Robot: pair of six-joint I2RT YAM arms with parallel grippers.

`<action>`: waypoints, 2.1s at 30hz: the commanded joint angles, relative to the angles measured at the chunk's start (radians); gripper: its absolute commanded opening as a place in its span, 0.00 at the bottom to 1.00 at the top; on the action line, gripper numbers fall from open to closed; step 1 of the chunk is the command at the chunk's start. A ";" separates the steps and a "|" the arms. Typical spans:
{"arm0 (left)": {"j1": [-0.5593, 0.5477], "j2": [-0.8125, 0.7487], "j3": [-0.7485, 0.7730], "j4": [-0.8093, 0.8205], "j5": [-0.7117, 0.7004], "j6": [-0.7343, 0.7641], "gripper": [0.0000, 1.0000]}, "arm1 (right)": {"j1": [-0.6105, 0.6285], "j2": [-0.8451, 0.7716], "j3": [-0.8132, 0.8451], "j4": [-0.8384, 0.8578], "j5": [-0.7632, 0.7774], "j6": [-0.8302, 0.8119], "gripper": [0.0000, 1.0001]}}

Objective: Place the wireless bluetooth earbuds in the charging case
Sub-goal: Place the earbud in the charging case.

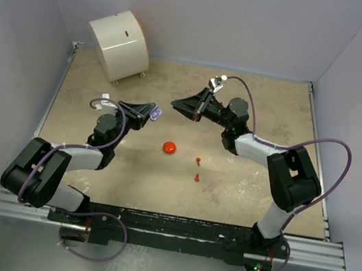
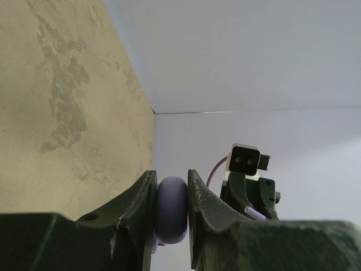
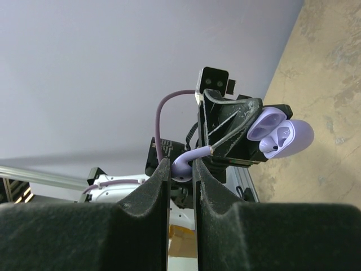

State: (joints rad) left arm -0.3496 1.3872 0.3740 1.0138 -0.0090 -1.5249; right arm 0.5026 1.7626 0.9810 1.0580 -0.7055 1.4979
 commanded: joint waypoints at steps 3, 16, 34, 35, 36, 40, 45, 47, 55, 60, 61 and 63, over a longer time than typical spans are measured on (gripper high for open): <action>-0.012 0.032 0.030 0.116 -0.004 -0.002 0.00 | -0.004 0.015 0.050 0.038 0.007 0.022 0.00; -0.020 0.073 0.045 0.176 0.041 -0.007 0.00 | -0.004 0.075 0.038 0.082 -0.025 0.033 0.00; -0.031 0.164 0.086 0.276 0.074 -0.025 0.00 | -0.005 0.107 0.011 0.142 -0.038 0.051 0.00; -0.031 0.162 0.087 0.276 0.073 -0.024 0.00 | -0.005 0.107 0.010 0.139 -0.037 0.051 0.00; -0.032 0.161 0.090 0.275 0.073 -0.024 0.00 | -0.004 0.108 0.010 0.139 -0.036 0.049 0.00; -0.033 0.150 0.101 0.268 0.073 -0.021 0.00 | -0.004 0.112 0.008 0.141 -0.037 0.047 0.00; -0.038 0.141 0.118 0.247 0.072 -0.015 0.00 | -0.004 0.113 0.008 0.142 -0.038 0.048 0.00; -0.039 0.140 0.123 0.243 0.072 -0.015 0.00 | -0.005 0.113 0.007 0.143 -0.040 0.048 0.00; -0.043 0.138 0.129 0.241 0.067 -0.015 0.00 | -0.004 0.116 0.001 0.149 -0.042 0.049 0.00; -0.046 0.129 0.129 0.241 0.064 -0.015 0.00 | -0.004 0.120 -0.002 0.155 -0.040 0.051 0.00; -0.045 0.127 0.129 0.241 0.063 -0.017 0.00 | -0.004 0.119 -0.003 0.155 -0.040 0.050 0.00; -0.046 0.124 0.130 0.240 0.061 -0.016 0.00 | -0.005 0.119 -0.005 0.157 -0.041 0.052 0.00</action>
State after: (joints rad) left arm -0.3889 1.5486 0.4694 1.2083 0.0525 -1.5372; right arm 0.5026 1.8786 0.9771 1.1561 -0.7261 1.5425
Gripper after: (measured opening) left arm 0.243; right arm 0.197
